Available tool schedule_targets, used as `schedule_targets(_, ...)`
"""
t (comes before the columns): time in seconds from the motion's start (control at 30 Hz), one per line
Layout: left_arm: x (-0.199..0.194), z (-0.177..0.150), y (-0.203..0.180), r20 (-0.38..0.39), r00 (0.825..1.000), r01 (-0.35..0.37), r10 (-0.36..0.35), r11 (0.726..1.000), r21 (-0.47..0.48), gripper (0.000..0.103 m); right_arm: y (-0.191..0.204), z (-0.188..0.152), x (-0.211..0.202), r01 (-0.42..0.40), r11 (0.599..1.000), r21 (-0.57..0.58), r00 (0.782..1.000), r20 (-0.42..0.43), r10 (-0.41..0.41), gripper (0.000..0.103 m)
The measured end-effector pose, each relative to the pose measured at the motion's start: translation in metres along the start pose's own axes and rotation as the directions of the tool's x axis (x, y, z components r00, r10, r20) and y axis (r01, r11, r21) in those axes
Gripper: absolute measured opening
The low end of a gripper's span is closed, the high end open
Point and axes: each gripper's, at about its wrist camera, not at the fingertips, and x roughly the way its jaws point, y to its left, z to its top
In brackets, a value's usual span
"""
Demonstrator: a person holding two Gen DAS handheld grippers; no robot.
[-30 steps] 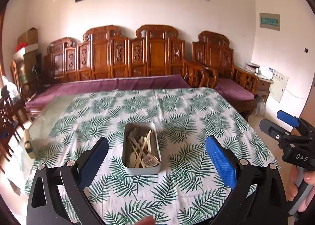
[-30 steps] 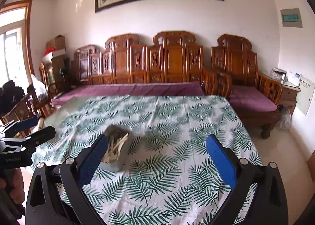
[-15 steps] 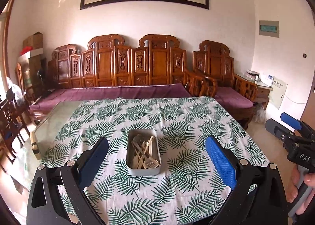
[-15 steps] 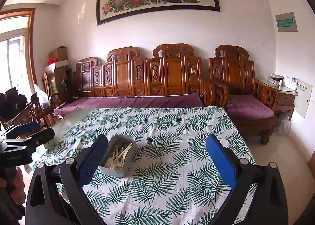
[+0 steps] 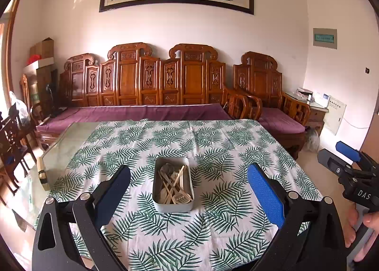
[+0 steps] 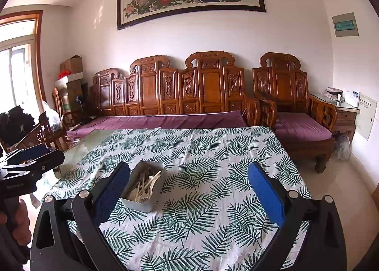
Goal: Organize utensils
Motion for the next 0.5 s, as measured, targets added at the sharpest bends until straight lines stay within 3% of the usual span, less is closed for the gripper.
schedule_targets(0.5,-0.0010,-0.0025,-0.0017,0.004,1.000,-0.005,0.005,1.000,0.008,0.095,0.0017,-0.0014,-0.0005,0.001,1.000,0.000,1.000,-0.002,-0.001,0.100)
